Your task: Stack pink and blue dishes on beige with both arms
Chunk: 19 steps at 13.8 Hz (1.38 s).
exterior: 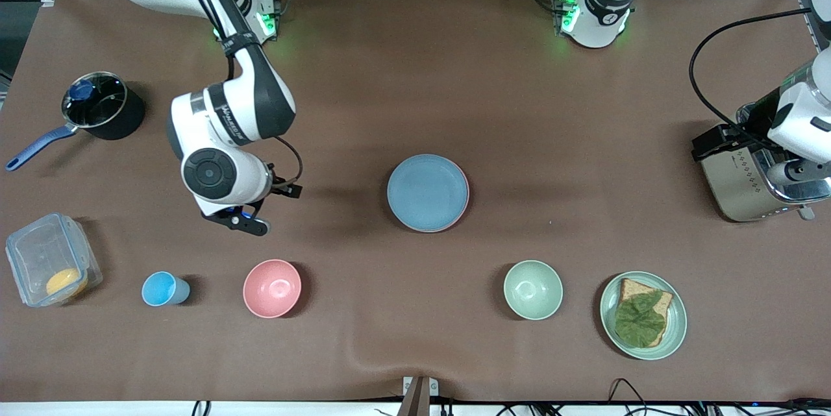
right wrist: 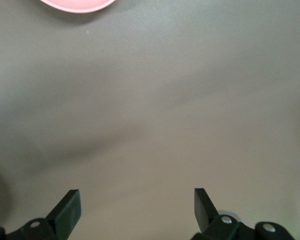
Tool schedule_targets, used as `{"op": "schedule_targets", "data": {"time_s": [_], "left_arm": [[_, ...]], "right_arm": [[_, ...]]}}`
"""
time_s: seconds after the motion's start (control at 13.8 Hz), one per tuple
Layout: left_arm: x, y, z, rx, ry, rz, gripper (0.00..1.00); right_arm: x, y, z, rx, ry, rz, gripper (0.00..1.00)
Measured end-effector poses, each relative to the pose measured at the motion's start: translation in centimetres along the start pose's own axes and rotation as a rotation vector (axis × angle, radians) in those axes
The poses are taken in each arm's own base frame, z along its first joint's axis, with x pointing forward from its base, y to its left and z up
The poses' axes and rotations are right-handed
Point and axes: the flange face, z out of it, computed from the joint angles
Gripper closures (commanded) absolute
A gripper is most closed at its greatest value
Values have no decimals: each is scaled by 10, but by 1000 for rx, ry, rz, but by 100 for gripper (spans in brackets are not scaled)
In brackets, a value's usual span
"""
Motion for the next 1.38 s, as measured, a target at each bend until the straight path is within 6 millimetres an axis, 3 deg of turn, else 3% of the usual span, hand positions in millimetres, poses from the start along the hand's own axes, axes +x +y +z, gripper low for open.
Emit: {"op": "schedule_targets", "data": {"time_s": [0.29,0.43,0.65,0.87,1.09,1.38], "left_arm": [[0,0,-1,0,0,0,0],[0,0,-1,0,0,-1,0],[0,-1,-2,0,0,-1,0],[0,-1,-2,0,1,-1,0],[0,-1,-3,0,1,-2,0],[0,-1,-3,0,2,-2,0]], "right_arm": [[19,89,-34,44,-34,-95,0],[17,129,-53,79,-54,-149,0],[-4,171,-99,133,-8,-250,0],[-36,231,-161,186,114,-327,0],[-66,267,-199,213,201,-310,0],[-64,287,-203,207,226,-274,0]]}}
